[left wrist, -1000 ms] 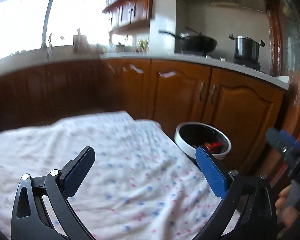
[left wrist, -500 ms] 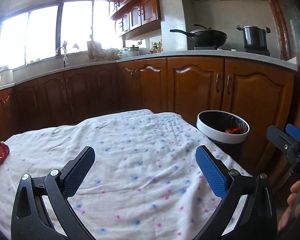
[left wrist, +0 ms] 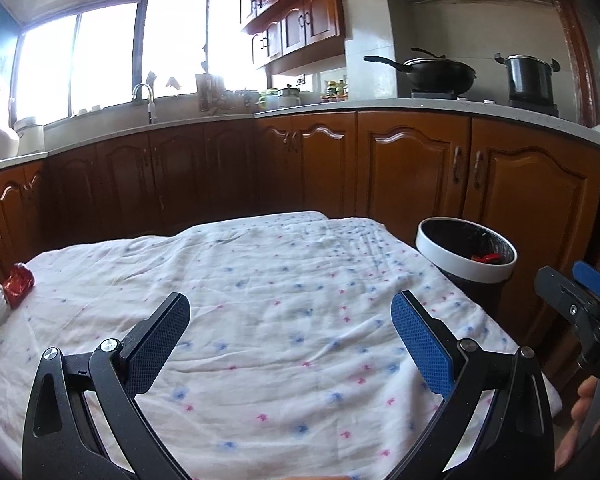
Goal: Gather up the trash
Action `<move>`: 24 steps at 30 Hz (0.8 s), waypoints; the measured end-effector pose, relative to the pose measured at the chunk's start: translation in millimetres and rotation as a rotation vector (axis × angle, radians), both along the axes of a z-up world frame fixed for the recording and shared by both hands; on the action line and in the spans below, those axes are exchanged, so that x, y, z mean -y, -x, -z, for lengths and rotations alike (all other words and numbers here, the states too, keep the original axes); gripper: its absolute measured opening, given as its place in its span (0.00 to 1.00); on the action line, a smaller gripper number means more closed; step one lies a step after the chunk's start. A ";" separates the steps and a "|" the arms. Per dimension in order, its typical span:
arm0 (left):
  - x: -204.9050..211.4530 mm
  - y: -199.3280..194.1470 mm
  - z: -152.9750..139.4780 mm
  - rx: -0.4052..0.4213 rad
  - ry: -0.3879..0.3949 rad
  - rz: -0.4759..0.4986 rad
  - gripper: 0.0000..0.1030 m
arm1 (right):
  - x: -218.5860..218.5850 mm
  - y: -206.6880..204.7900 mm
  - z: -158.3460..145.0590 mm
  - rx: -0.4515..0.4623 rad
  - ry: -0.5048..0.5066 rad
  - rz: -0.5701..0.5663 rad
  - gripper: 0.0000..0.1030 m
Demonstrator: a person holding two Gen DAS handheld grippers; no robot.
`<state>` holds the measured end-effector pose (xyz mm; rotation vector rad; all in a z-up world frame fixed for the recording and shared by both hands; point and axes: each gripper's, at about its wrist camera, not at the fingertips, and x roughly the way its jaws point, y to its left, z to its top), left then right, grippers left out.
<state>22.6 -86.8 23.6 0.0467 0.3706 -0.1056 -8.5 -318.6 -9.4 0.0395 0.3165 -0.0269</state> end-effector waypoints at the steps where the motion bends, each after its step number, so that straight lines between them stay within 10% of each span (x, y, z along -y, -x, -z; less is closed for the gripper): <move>1: -1.5 -0.1 0.4 0.000 -0.001 -0.005 1.00 | -1.0 -0.4 0.5 -0.002 -0.002 -0.005 1.00; 24: -6.9 5.5 -1.0 0.011 -0.013 -0.019 1.00 | -5.5 0.4 -0.1 0.006 -0.009 -0.026 1.00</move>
